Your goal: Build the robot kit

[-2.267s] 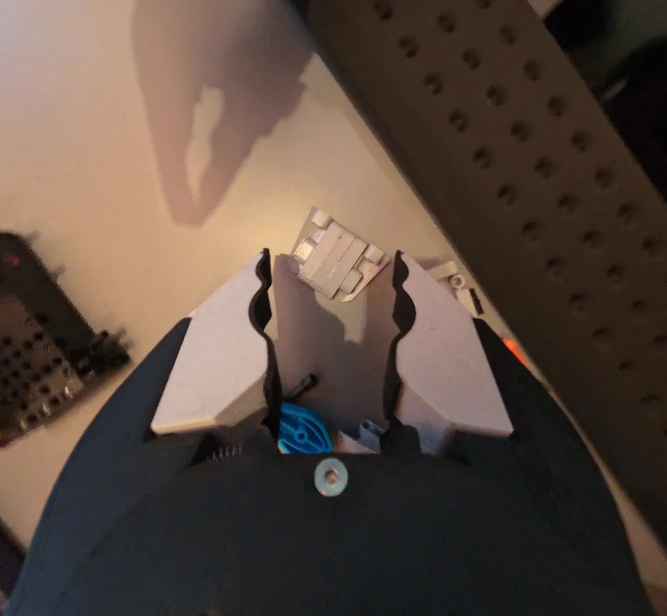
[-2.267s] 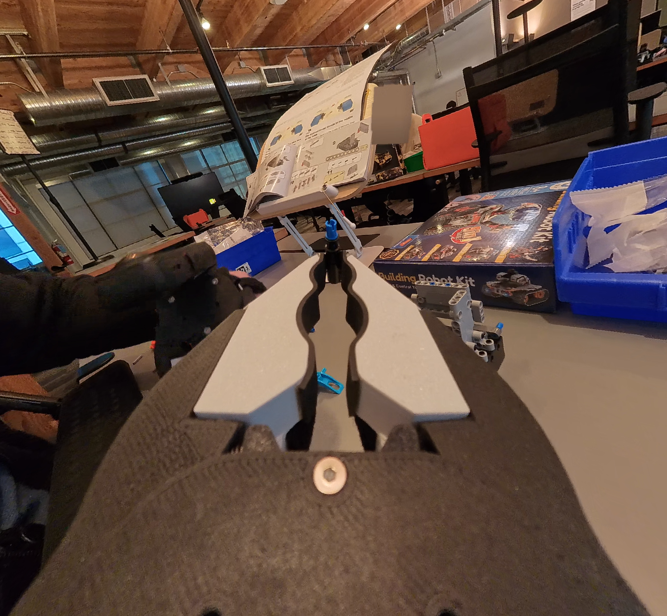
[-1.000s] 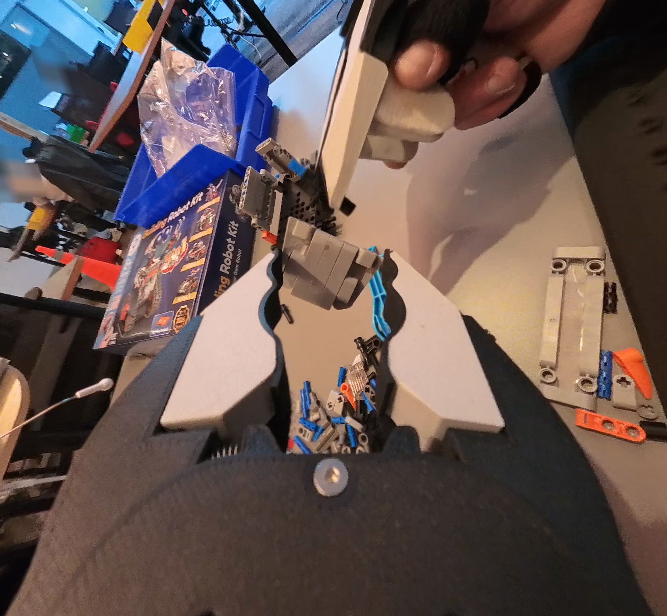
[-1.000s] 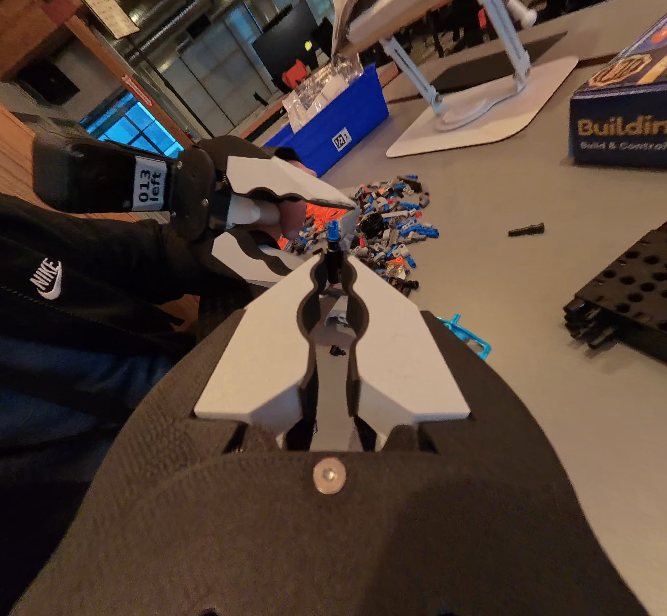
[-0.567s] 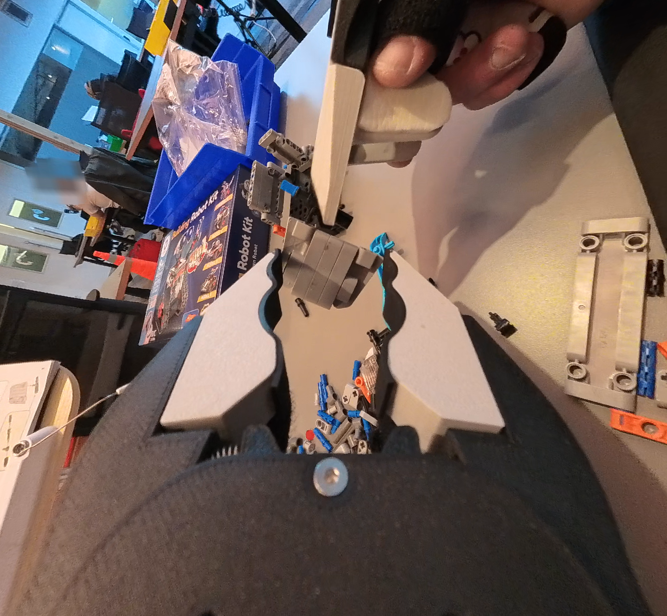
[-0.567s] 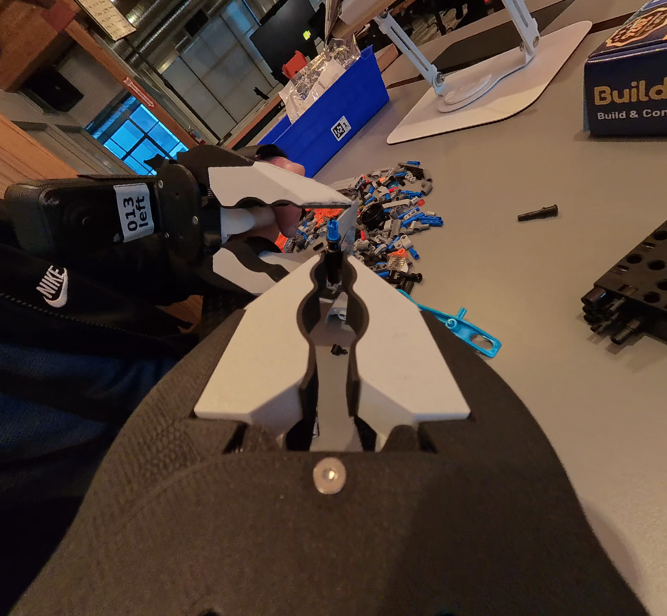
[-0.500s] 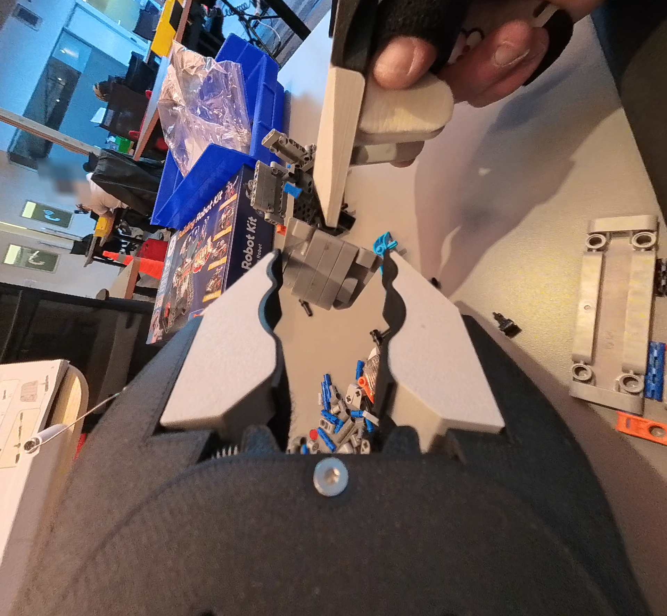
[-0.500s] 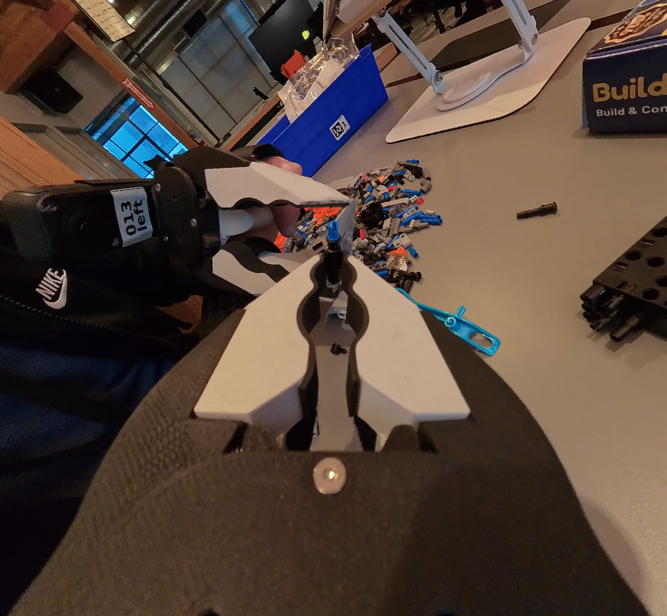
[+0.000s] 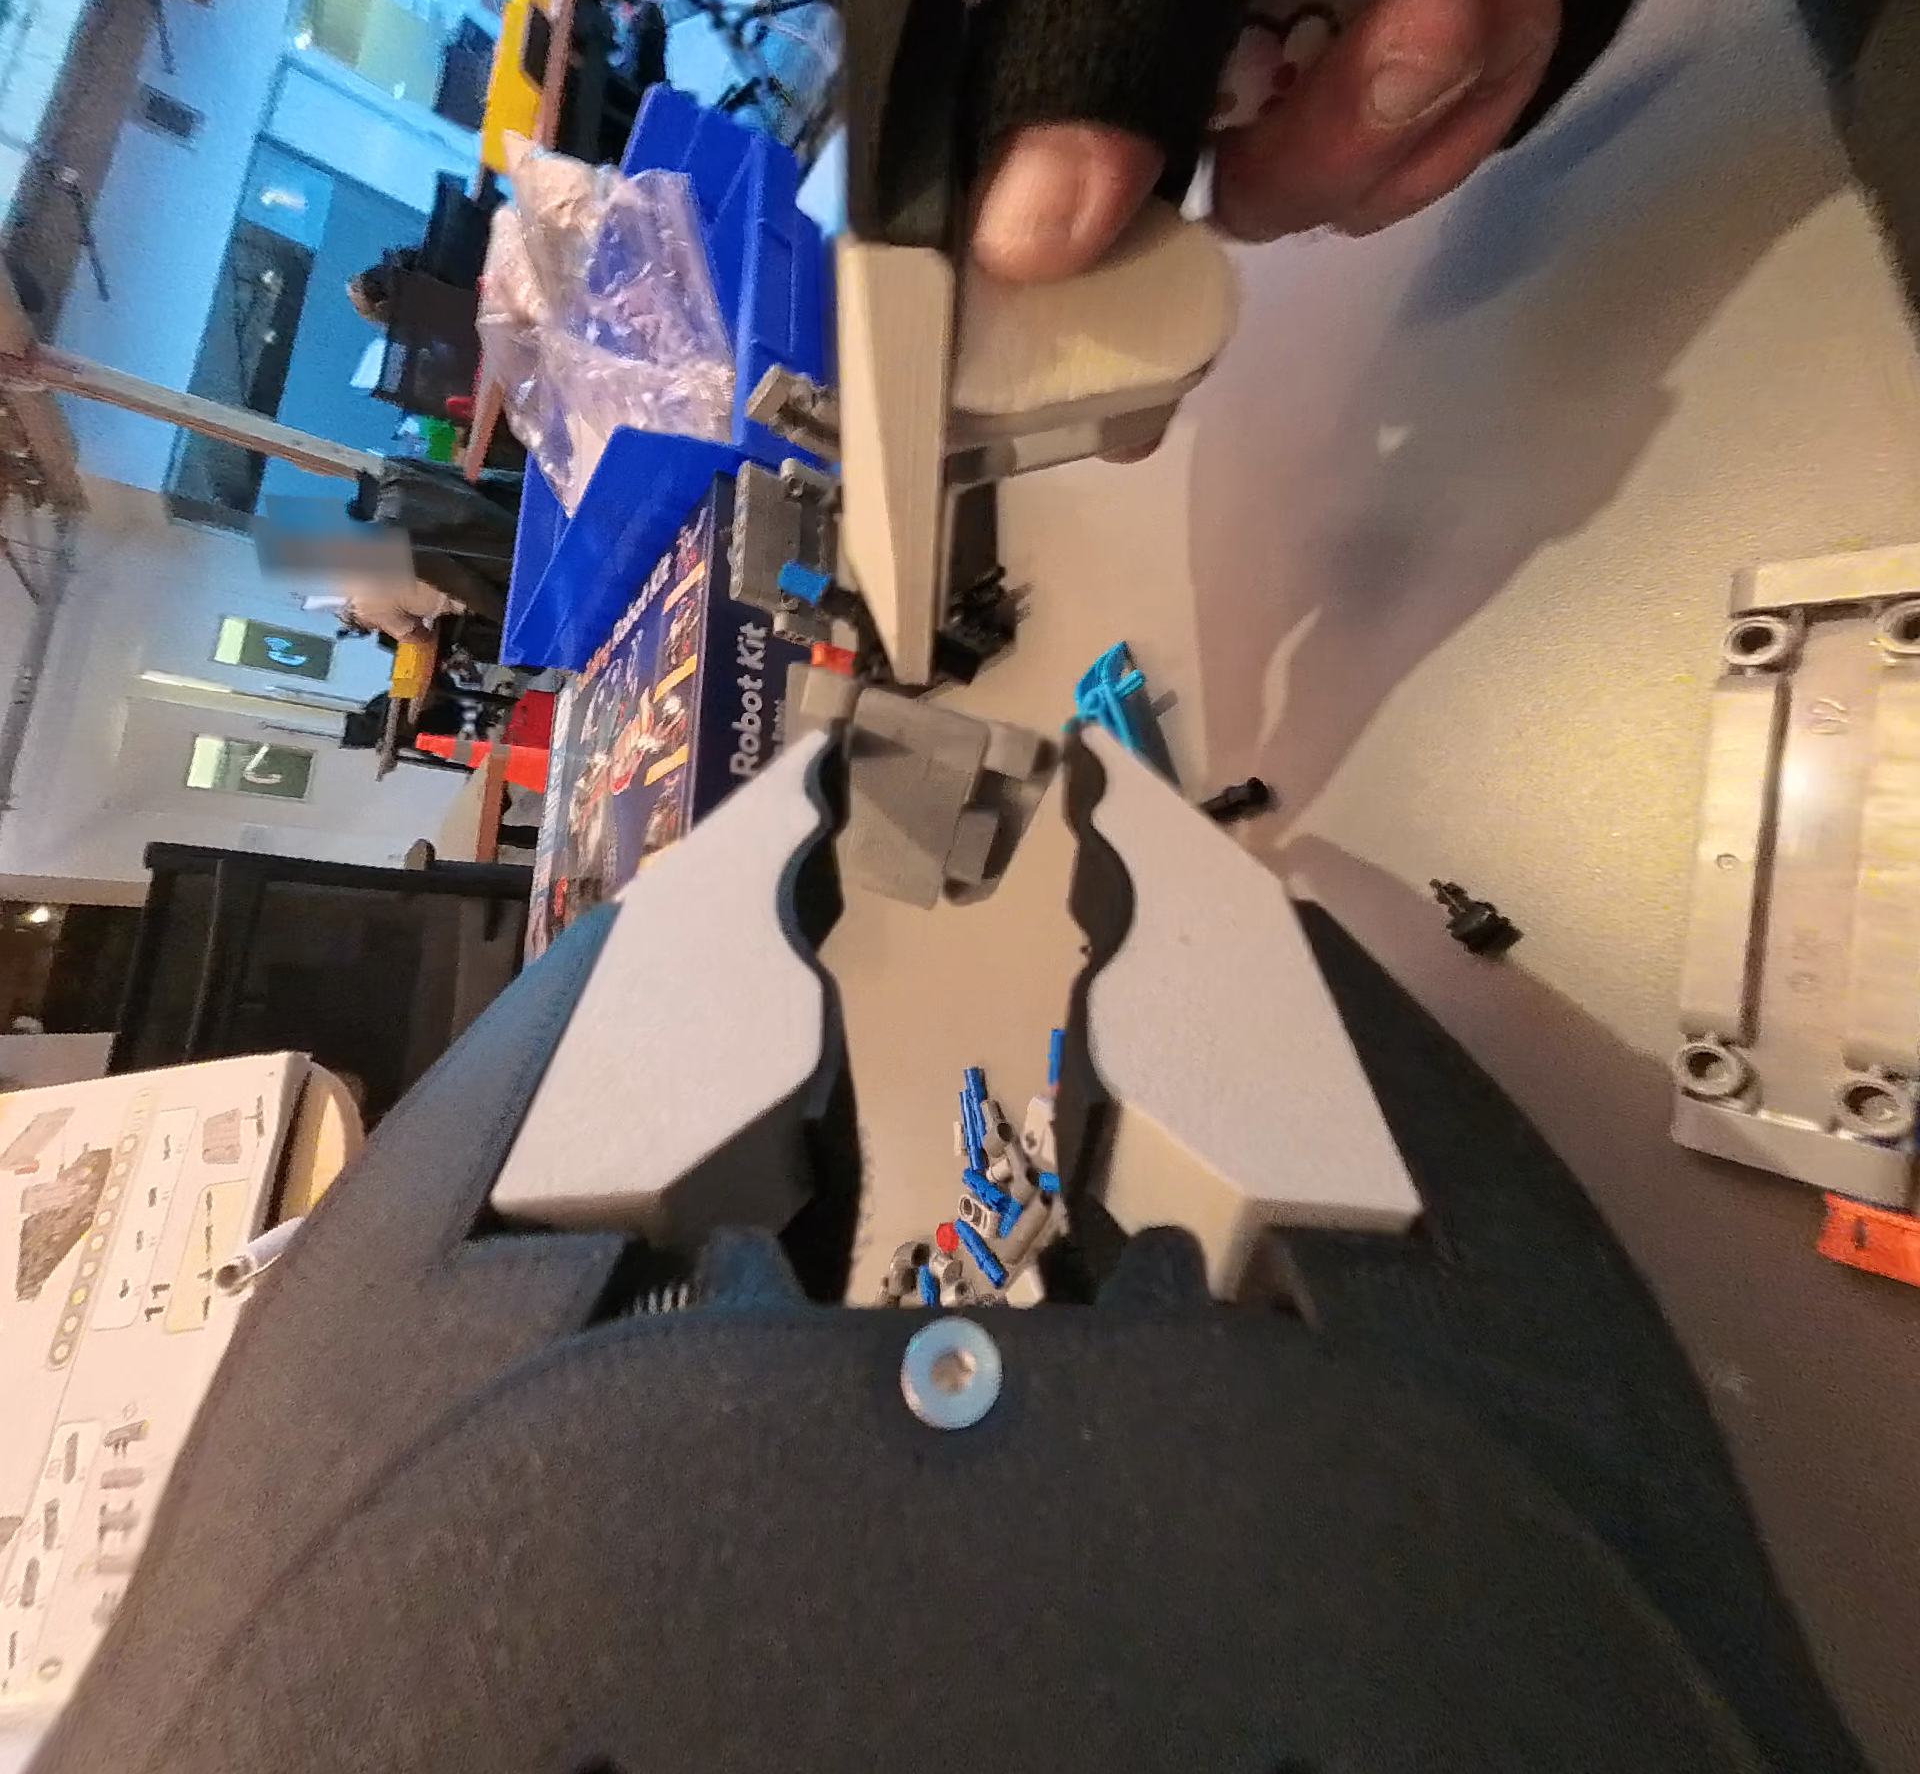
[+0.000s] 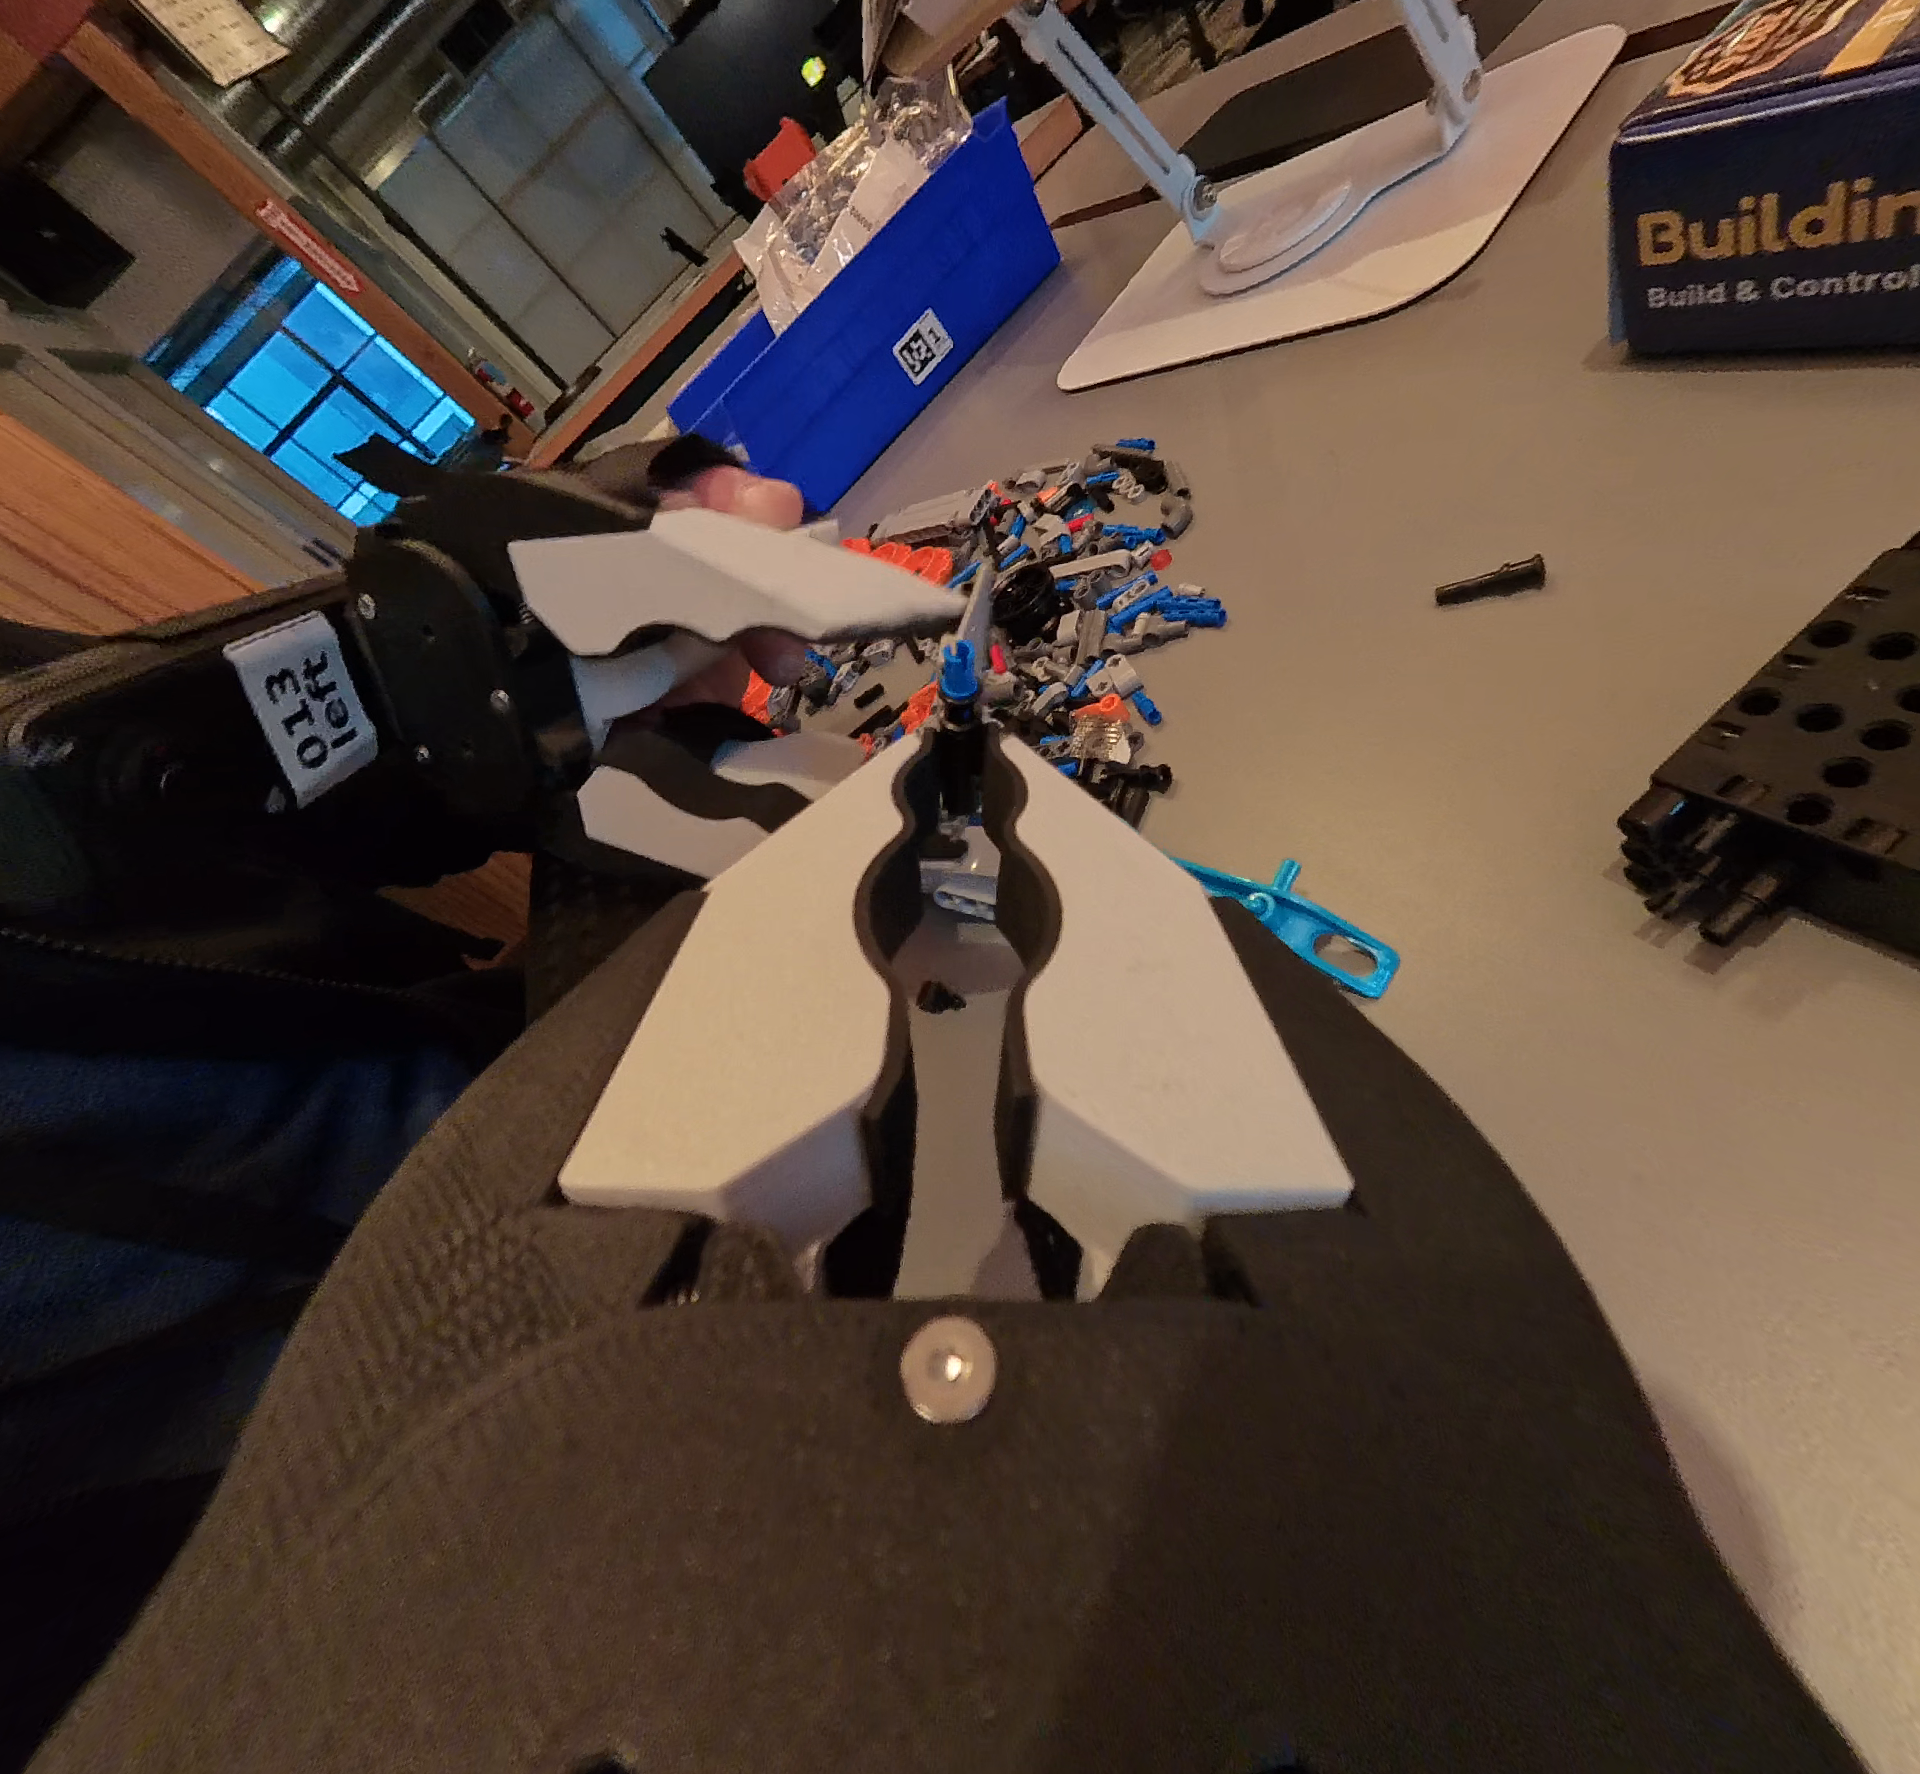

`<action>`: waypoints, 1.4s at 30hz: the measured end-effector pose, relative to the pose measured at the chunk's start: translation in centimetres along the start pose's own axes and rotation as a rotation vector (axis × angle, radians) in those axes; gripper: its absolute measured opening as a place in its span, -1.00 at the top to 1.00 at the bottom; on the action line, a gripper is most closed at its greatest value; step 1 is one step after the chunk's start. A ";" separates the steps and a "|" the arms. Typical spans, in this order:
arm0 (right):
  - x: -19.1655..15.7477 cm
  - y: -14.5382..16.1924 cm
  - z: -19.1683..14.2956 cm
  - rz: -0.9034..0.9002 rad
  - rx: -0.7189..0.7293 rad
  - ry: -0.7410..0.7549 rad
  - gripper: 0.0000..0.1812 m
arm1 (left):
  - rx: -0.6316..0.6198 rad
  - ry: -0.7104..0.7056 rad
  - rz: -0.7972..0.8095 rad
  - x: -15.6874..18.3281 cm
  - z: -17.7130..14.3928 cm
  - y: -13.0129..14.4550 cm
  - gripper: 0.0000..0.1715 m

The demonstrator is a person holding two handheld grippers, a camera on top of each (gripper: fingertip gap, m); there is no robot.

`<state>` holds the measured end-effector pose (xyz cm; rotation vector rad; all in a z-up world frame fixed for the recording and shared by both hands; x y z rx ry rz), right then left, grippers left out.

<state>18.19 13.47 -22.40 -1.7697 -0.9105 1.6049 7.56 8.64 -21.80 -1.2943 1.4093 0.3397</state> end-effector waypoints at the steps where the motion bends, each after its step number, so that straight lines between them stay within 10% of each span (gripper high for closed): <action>1: 0.0 0.0 0.0 0.000 -0.002 0.001 0.95 | -0.003 -0.027 0.017 0.0 0.0 -0.1 0.56; 21: 1.1 1.1 -1.5 0.026 -0.085 0.036 0.96 | -0.204 0.341 -0.168 5.0 0.8 1.3 0.56; 42: 1.1 1.0 -1.9 0.018 -0.072 0.019 0.95 | -0.306 0.669 -0.287 2.4 2.5 3.5 0.38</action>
Point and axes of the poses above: each gripper's, where its closed fingertips meet, z out along the fingers, y out of its underside, x = y × z across the jaws, the point moved 7 cm from there along -z, back along the fingers, and after that the axes turned 7 degrees about -y, right-handed, at the moved point
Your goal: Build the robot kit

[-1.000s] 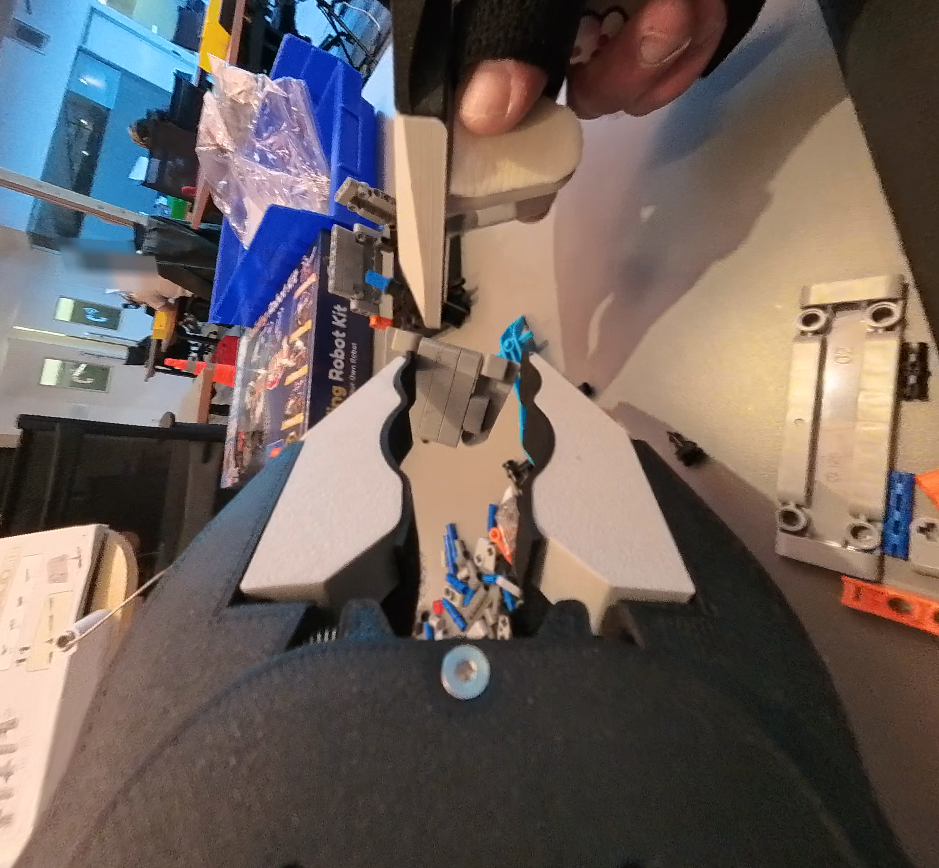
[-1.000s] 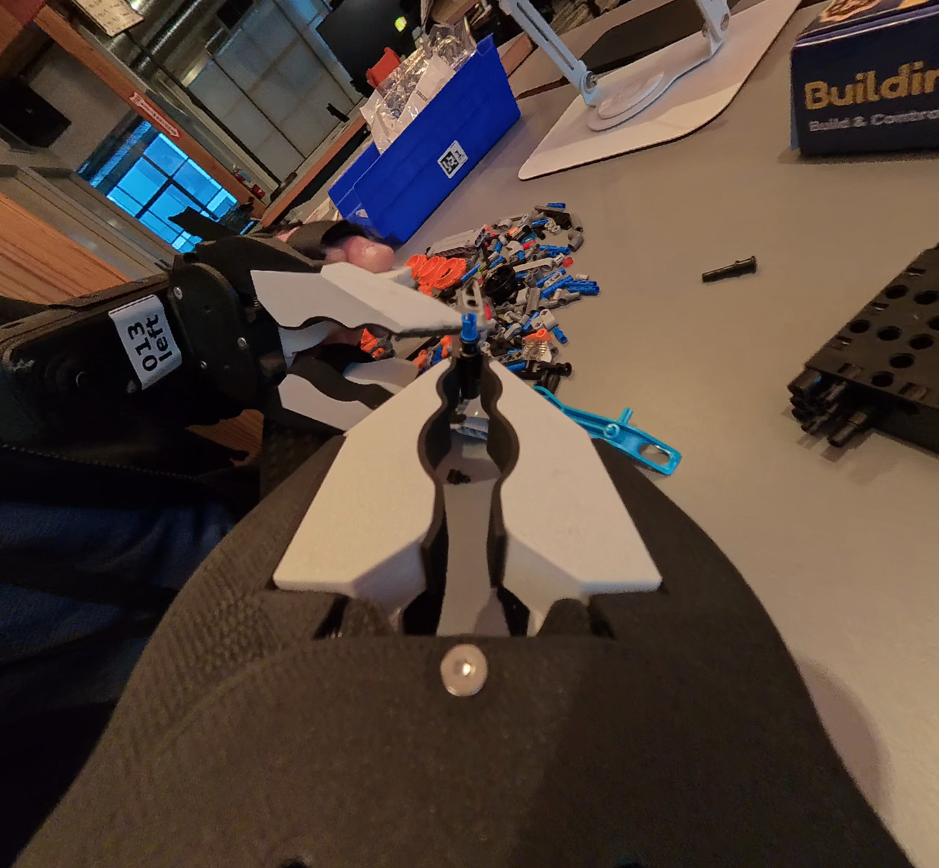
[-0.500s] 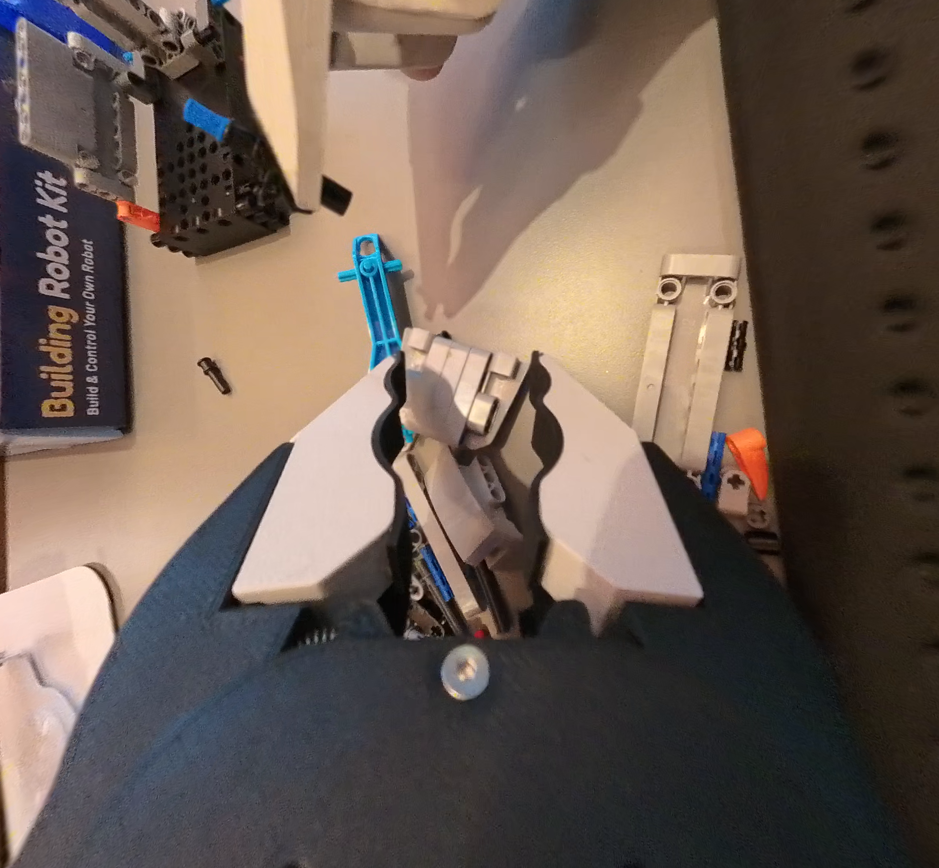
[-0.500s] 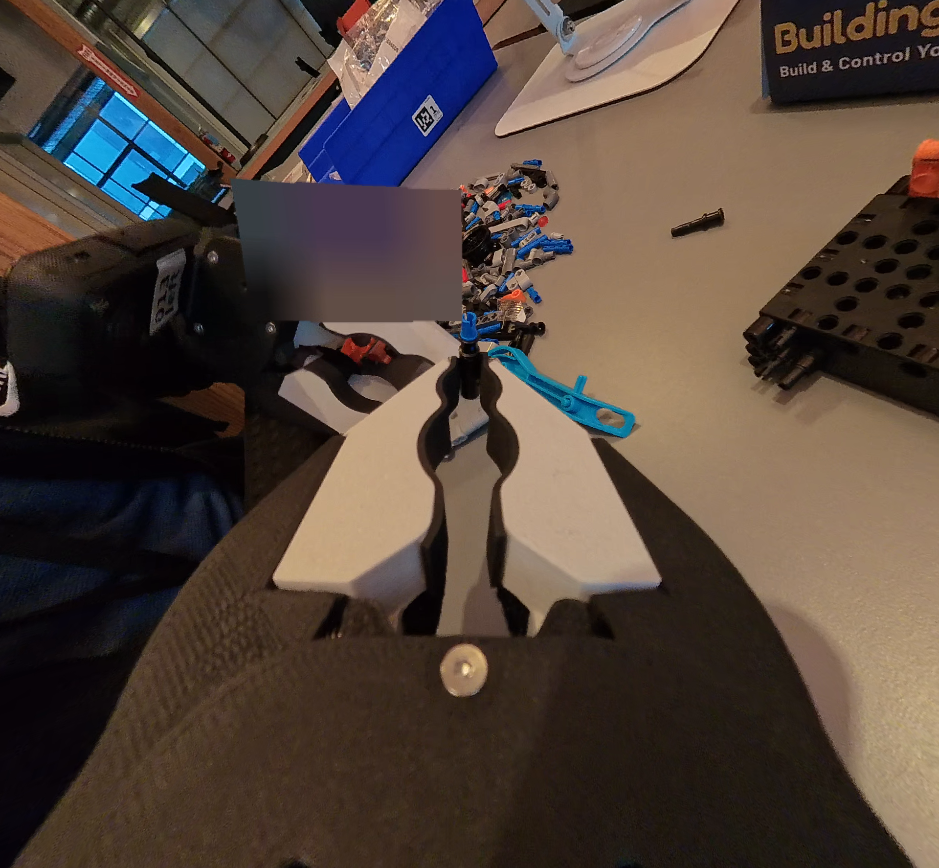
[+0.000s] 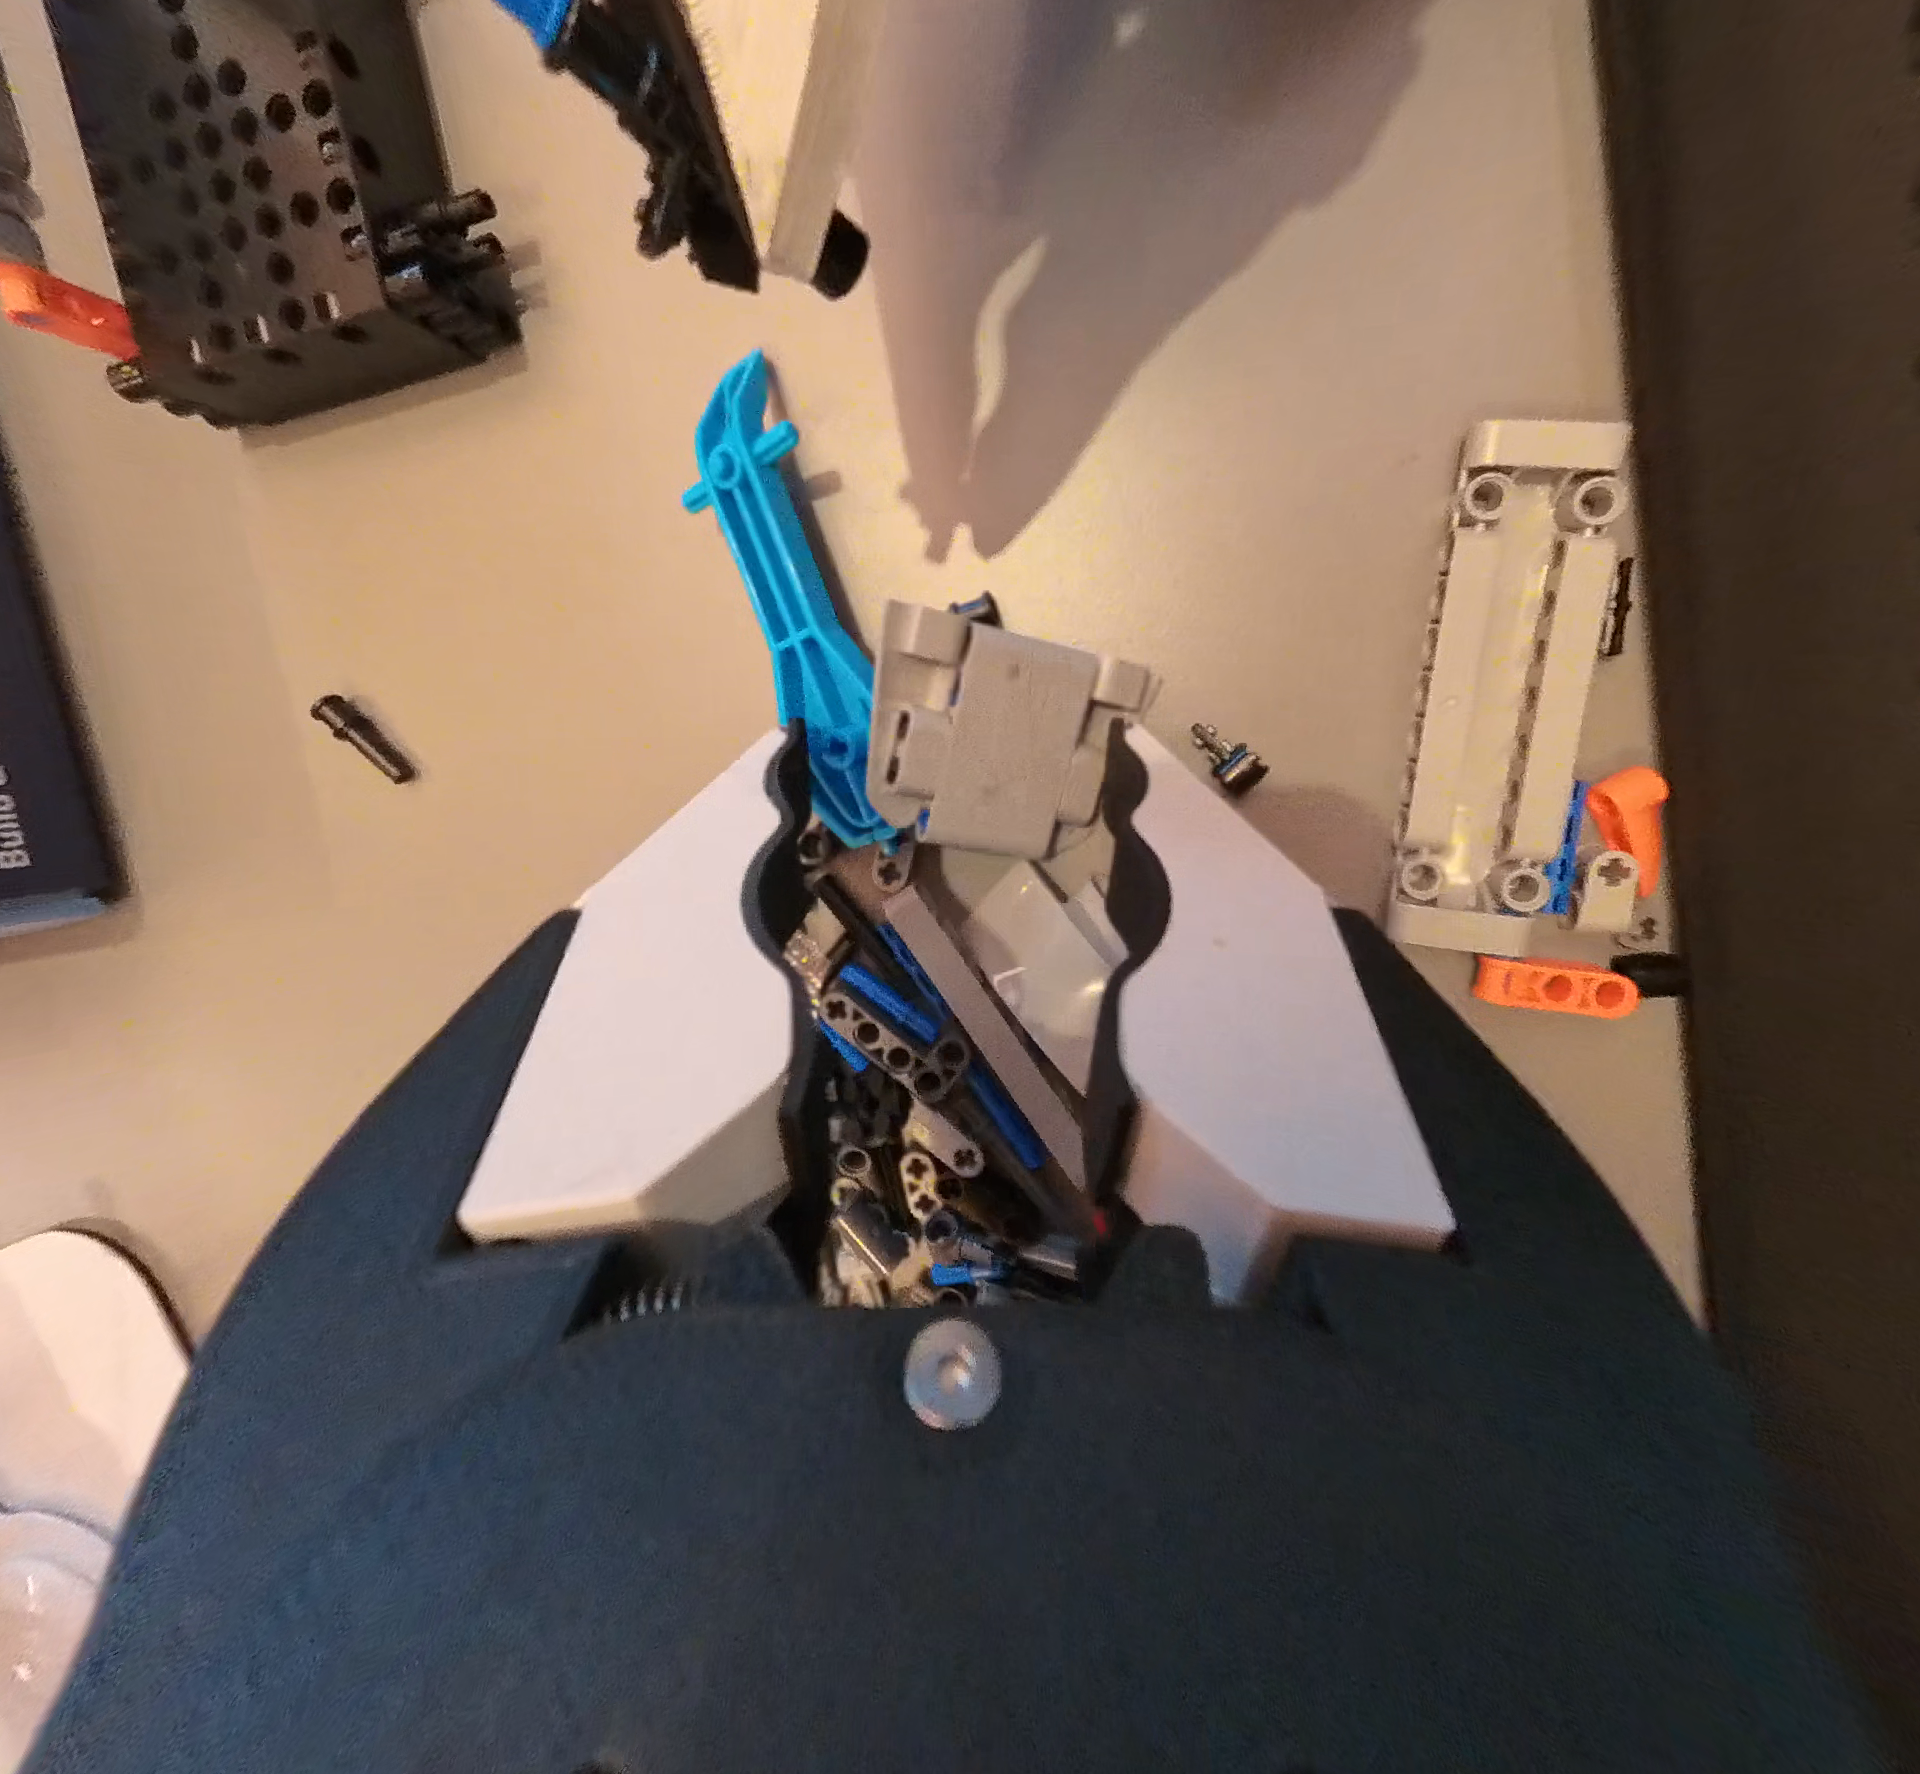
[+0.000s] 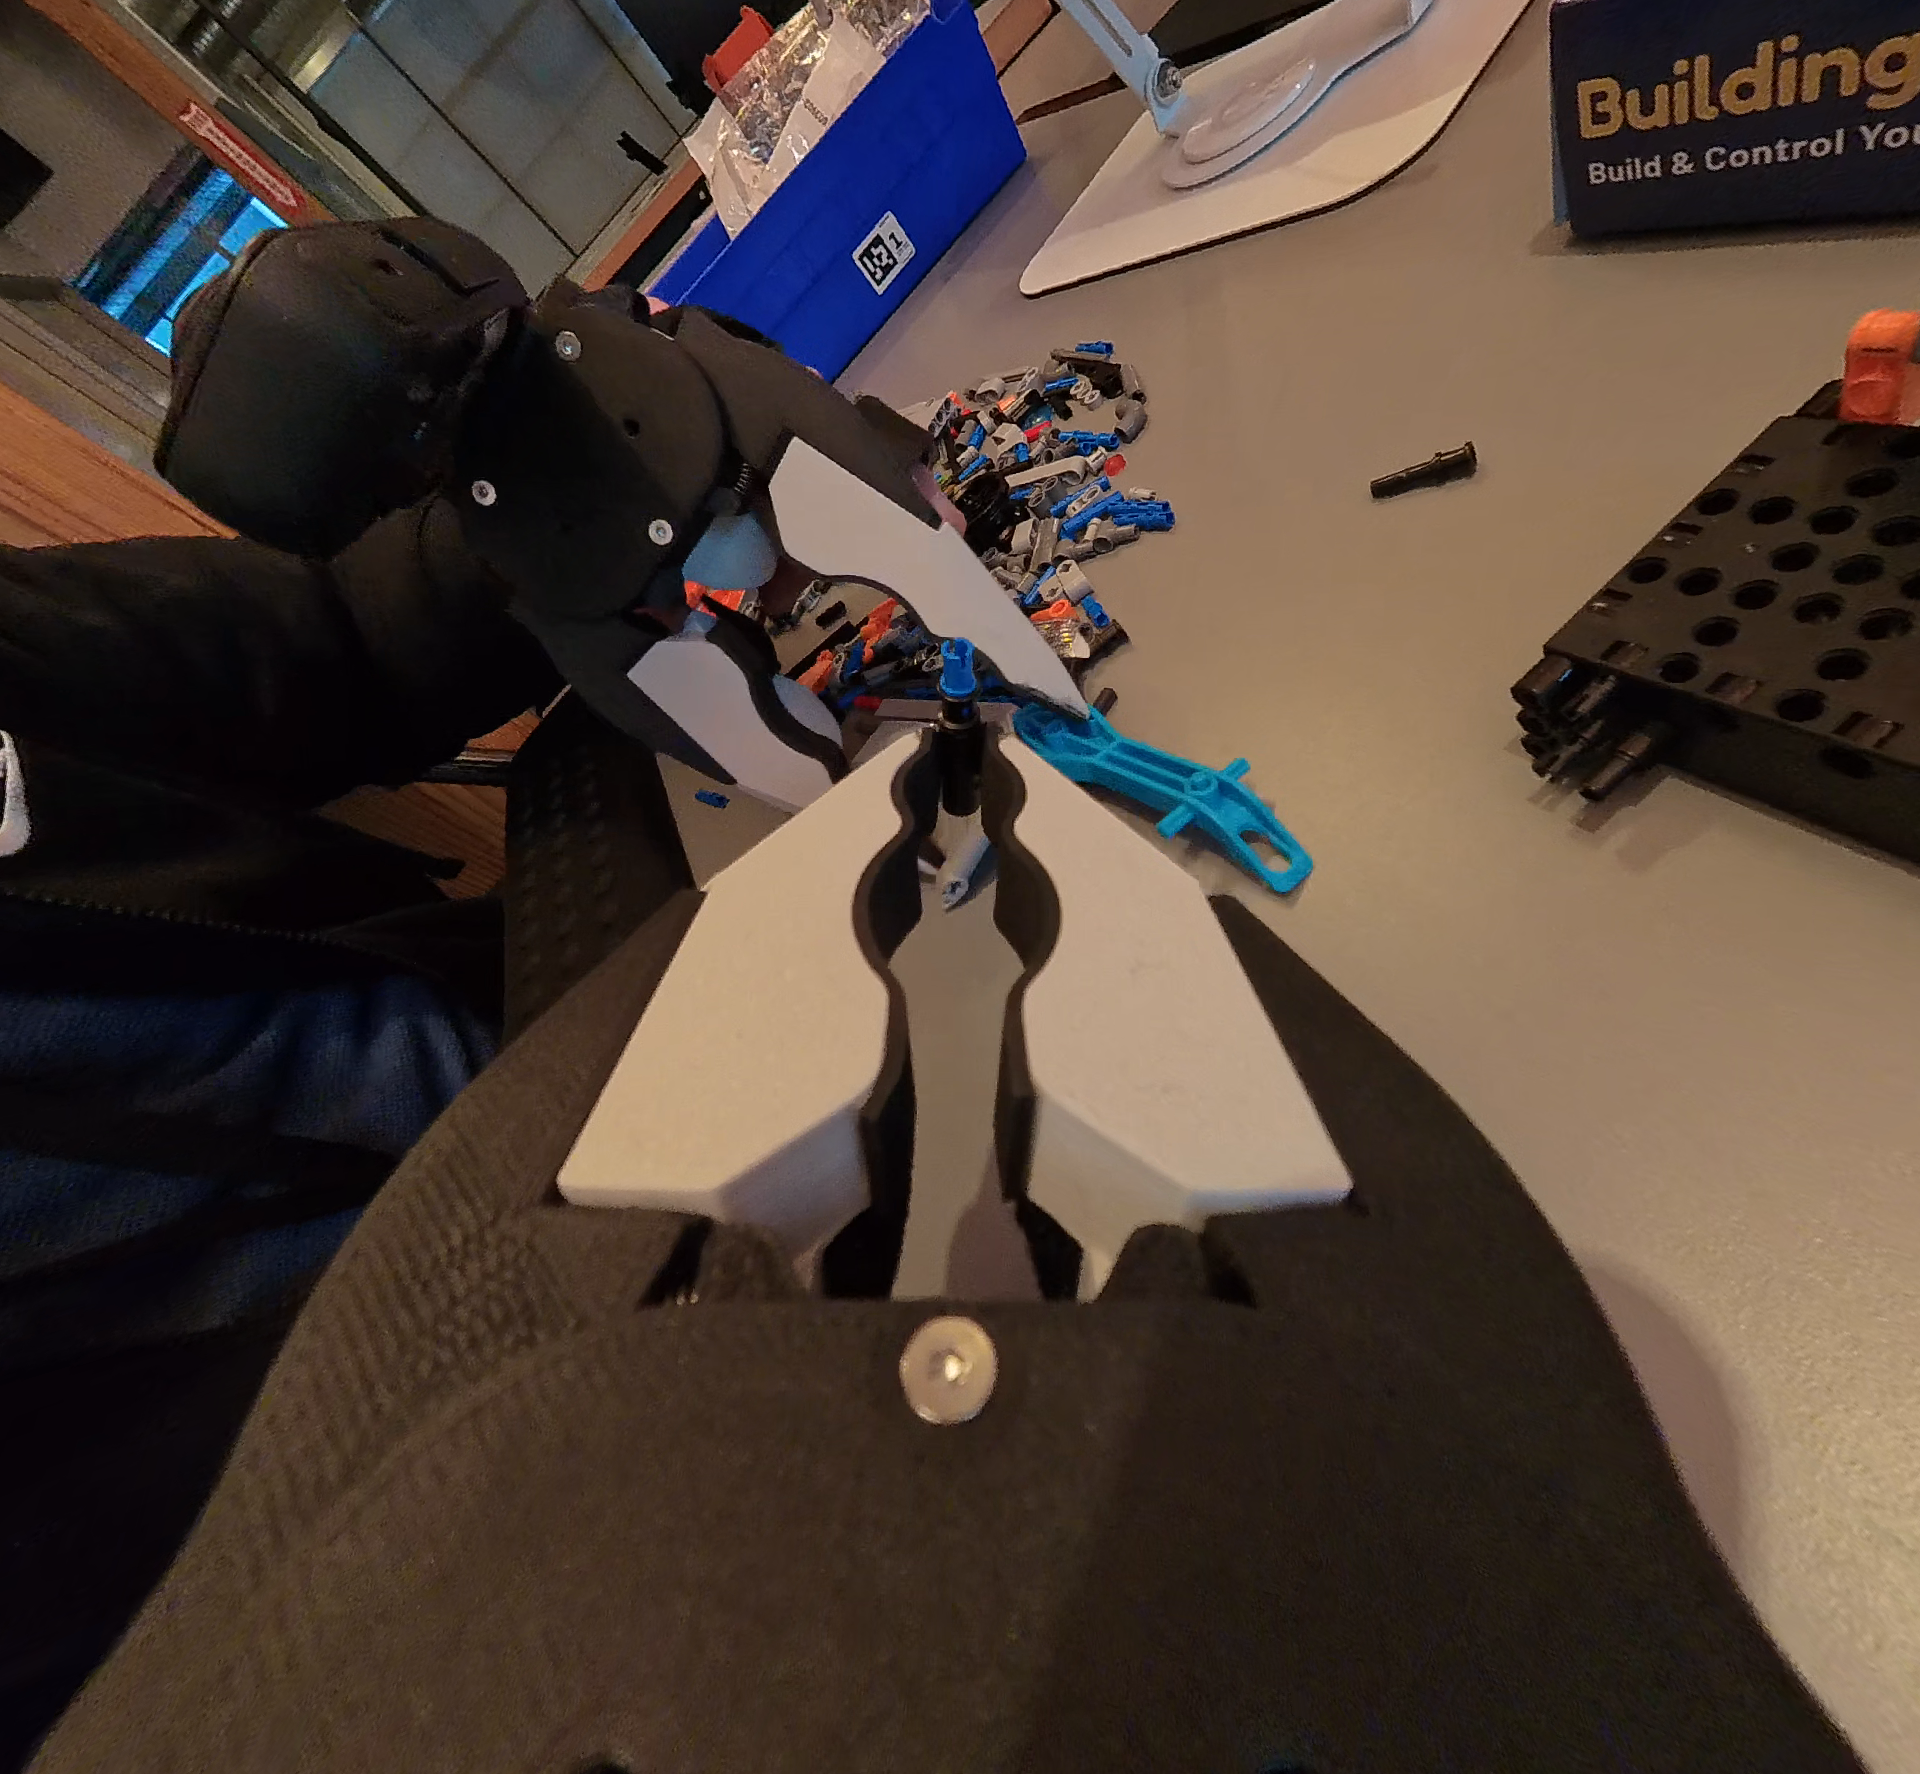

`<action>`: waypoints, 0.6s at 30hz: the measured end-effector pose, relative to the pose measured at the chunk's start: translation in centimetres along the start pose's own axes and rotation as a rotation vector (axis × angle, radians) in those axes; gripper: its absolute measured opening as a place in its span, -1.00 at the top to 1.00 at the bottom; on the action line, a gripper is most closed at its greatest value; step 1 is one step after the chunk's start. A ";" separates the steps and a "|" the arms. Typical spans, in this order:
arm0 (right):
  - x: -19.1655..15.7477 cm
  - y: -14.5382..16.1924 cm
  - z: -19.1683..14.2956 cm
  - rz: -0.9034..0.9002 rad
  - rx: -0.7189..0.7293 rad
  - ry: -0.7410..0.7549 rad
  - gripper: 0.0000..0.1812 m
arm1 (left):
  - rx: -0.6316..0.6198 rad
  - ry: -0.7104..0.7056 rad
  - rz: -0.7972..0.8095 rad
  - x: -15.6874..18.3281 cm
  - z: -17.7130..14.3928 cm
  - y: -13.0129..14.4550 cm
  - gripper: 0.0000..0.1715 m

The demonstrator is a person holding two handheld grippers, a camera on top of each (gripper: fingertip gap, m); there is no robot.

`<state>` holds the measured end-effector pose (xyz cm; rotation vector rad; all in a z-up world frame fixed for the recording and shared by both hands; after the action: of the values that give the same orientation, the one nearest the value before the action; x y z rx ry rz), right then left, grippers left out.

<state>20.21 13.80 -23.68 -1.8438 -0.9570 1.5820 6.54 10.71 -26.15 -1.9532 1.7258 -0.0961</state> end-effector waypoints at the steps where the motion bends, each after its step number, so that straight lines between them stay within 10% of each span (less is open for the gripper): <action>1: 0.0 0.0 0.0 -0.001 0.001 0.000 0.95 | -0.005 -0.011 0.007 0.0 0.0 0.0 0.40; 18: -0.7 2.5 3.2 -0.079 -0.274 -0.011 0.95 | 0.113 -0.330 0.079 1.5 -1.0 0.3 0.53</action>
<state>17.44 11.52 -25.72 -1.9510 -1.2899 1.4734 6.19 8.93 -25.84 -1.7079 1.5417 0.1463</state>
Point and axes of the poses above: each gripper's, where its closed fingertips meet, z out along the fingers, y out of its underside, x = y × z across the jaws, the point moved 7 cm from there along -z, back along the fingers, and after that the axes turned 7 degrees about -y, right-handed, at the moved point
